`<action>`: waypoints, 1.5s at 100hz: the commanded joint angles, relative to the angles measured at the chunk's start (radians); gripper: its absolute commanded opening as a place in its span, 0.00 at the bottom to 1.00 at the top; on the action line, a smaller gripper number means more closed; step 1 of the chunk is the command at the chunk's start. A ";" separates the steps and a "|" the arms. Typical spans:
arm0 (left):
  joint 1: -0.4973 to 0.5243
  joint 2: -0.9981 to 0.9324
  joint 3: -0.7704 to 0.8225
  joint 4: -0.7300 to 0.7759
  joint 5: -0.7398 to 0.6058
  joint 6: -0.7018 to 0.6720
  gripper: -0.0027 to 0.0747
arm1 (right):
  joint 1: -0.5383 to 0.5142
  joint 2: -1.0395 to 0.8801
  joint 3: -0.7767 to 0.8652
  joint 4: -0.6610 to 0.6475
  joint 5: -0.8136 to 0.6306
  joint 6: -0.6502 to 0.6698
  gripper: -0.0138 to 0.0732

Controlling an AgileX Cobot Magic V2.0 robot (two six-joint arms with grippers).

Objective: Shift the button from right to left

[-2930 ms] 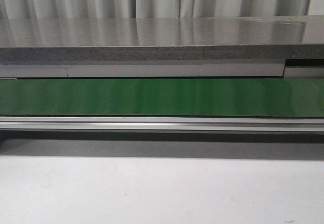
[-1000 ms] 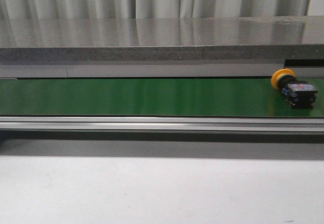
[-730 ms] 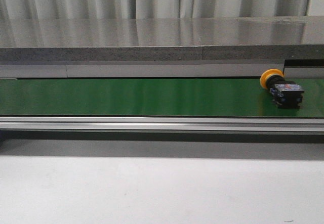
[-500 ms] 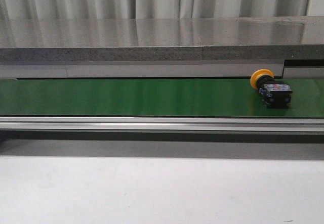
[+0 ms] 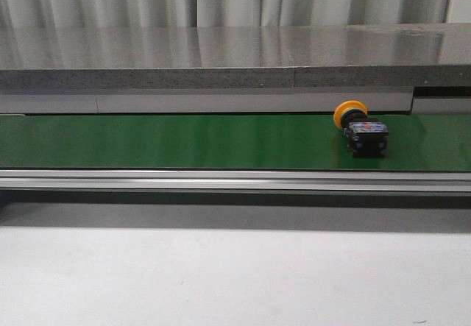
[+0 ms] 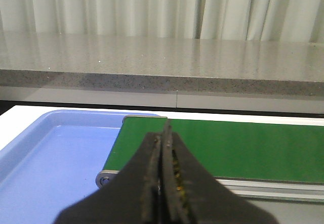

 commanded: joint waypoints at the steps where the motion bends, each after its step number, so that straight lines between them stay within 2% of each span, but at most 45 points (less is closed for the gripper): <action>1: 0.003 -0.030 0.046 -0.009 -0.083 -0.010 0.01 | 0.001 0.007 -0.024 -0.008 -0.084 -0.007 0.08; 30: 0.003 -0.030 0.046 -0.008 -0.083 -0.010 0.01 | 0.001 0.007 -0.024 -0.008 -0.084 -0.007 0.08; 56: 0.003 -0.030 0.028 0.000 -0.137 -0.010 0.01 | 0.001 0.007 -0.024 -0.008 -0.084 -0.007 0.08; 75: 0.003 0.000 -0.076 0.000 -0.014 -0.010 0.01 | 0.001 0.007 -0.024 -0.008 -0.084 -0.007 0.08; 91: 0.003 0.095 -0.189 0.000 0.101 -0.010 0.01 | 0.001 0.007 -0.024 -0.008 -0.084 -0.007 0.08; 139: 0.003 0.545 -0.543 0.000 0.282 -0.010 0.01 | 0.001 0.007 -0.024 -0.008 -0.084 -0.007 0.08; 144: 0.003 0.595 -0.580 0.000 0.306 -0.010 0.04 | 0.001 0.007 -0.024 -0.008 -0.084 -0.007 0.08; 150: 0.003 0.651 -0.627 0.000 0.330 -0.010 0.13 | 0.001 0.007 -0.024 -0.008 -0.084 -0.007 0.08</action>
